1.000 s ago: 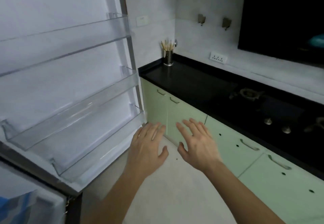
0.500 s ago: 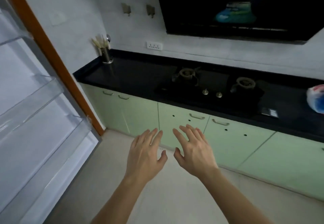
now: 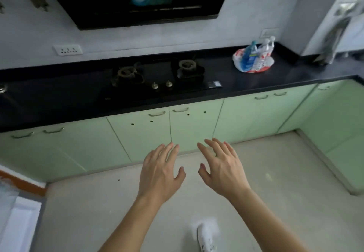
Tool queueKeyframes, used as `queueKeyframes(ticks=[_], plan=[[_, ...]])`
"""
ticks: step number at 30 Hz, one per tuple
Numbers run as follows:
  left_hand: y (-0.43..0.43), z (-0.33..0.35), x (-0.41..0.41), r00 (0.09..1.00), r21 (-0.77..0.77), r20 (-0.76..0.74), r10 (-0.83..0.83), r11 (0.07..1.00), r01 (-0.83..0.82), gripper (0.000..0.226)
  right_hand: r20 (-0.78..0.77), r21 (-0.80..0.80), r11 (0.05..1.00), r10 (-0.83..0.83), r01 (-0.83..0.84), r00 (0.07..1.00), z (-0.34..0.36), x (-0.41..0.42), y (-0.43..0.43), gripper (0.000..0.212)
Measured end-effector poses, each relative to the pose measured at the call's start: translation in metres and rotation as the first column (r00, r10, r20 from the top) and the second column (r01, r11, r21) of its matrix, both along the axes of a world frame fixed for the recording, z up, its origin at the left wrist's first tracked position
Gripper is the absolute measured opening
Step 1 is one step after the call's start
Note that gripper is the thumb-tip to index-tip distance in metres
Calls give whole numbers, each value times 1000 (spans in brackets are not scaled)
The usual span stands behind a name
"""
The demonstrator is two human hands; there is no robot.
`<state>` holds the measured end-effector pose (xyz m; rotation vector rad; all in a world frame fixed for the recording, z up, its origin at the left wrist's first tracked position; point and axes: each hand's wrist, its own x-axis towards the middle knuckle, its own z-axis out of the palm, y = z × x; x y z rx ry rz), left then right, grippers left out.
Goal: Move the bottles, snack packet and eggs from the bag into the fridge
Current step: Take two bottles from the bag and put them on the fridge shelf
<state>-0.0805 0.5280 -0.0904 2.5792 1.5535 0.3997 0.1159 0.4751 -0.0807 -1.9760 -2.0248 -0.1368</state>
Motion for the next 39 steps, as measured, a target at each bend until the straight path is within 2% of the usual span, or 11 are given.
queueKeyframes(ticks=[8, 16, 23, 33, 39], plan=[[-18, 8, 55, 977, 13, 36, -211, 978, 211, 63, 12, -23, 967, -253, 253, 967, 1, 42, -61, 55], [-15, 10, 120, 938, 32, 9, -346, 938, 346, 63, 20, -48, 923, -381, 381, 924, 6, 94, -81, 57], [4, 6, 207, 912, 30, -17, -410, 912, 410, 63, -24, -48, 900, -435, 434, 900, -5, 169, -75, 56], [33, 14, 385, 880, 17, -65, -470, 882, 472, 67, -66, -23, 879, -476, 475, 877, -5, 327, -52, 56], [42, 12, 463, 865, 9, -83, -495, 867, 498, 67, -75, -30, 875, -485, 484, 872, -8, 403, -44, 55]])
